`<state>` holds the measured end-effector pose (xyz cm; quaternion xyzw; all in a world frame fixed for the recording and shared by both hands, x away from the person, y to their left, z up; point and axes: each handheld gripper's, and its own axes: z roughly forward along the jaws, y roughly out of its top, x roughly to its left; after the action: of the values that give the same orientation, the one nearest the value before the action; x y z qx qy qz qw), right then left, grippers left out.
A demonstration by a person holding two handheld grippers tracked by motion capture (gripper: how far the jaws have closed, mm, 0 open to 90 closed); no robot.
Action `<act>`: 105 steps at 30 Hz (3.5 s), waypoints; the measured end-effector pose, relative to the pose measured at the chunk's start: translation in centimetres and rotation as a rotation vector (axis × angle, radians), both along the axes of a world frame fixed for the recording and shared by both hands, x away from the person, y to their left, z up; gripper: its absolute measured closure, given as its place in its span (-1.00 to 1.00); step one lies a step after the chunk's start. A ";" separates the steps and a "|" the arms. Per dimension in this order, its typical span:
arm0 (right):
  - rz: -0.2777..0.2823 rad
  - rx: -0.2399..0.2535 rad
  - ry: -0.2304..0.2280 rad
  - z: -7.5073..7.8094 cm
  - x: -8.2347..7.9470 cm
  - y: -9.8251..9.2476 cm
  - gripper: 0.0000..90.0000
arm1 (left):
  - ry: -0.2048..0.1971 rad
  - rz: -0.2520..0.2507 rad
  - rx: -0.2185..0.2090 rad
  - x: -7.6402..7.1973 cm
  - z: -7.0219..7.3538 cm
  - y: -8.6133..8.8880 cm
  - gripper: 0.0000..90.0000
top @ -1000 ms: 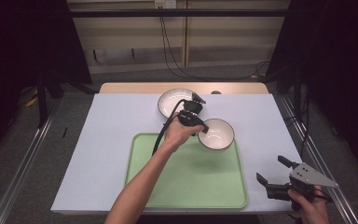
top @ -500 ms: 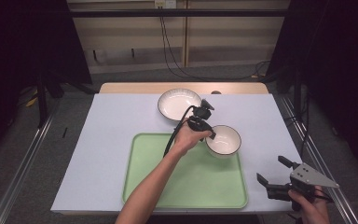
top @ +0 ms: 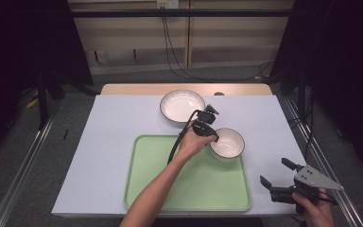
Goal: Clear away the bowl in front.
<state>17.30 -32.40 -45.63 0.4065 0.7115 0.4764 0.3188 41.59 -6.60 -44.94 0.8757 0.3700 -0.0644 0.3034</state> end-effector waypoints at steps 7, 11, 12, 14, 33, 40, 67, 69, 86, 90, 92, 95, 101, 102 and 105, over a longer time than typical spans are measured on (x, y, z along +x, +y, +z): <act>0.000 -0.001 0.001 0.0 0.0 0.0 -0.94 | 0.020 0.012 0.006 0.0 -0.4 0.0 0.64; 0.008 -0.007 0.002 0.0 0.0 0.0 -0.95 | -0.029 -0.005 -0.012 -0.4 -0.6 0.1 0.32; 0.005 -0.008 0.000 0.0 0.0 0.0 -0.95 | -0.019 -0.033 -0.028 -0.3 -0.6 0.3 0.20; 0.008 -0.004 0.000 0.0 0.1 0.0 -0.95 | 0.000 -0.049 -0.081 -0.4 -0.6 0.6 0.02; 0.006 -0.014 0.004 -0.1 0.0 0.0 -0.95 | -0.238 0.037 -0.014 -3.1 2.7 4.5 -0.88; -0.002 -0.014 0.002 -0.1 0.1 0.0 -0.94 | -0.275 0.077 -0.085 -4.5 2.6 7.3 -0.91; -0.003 -0.015 0.004 -0.1 0.0 0.0 -0.95 | -0.460 0.261 -0.107 -10.5 3.0 15.9 -0.94; -0.003 -0.012 0.006 0.0 0.0 0.0 -0.95 | -0.468 0.267 -0.117 -10.9 3.1 16.7 -0.94; -0.006 -0.017 0.008 0.0 -0.1 0.0 -0.95 | -0.505 0.337 -0.071 -14.5 2.1 21.8 -0.94; -0.009 -0.019 0.008 0.0 -0.1 0.0 -0.95 | -0.519 0.373 -0.045 -15.5 1.9 23.0 -0.95; -0.009 -0.016 0.010 0.0 -0.2 0.0 -0.95 | -0.520 0.388 -0.049 -15.9 1.9 23.6 -0.95; -0.013 -0.016 0.010 0.0 -0.2 0.1 -0.95 | -0.524 0.397 -0.046 -16.3 1.9 24.3 -0.94; -0.010 -0.018 0.011 0.0 -0.2 0.0 -0.95 | -0.521 0.419 -0.051 -17.5 1.7 25.6 -0.95; -0.014 -0.018 0.013 0.0 -0.2 0.0 -0.95 | -0.524 0.426 -0.060 -17.7 1.8 25.7 -0.94; -0.016 -0.020 0.010 0.0 -0.3 0.1 -0.95 | -0.548 0.424 -0.048 -18.5 1.5 26.4 -0.96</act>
<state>17.05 -32.35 -45.67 0.4114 0.7146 0.4644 0.3231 23.11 19.78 -43.42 0.7567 0.4469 0.2288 0.4186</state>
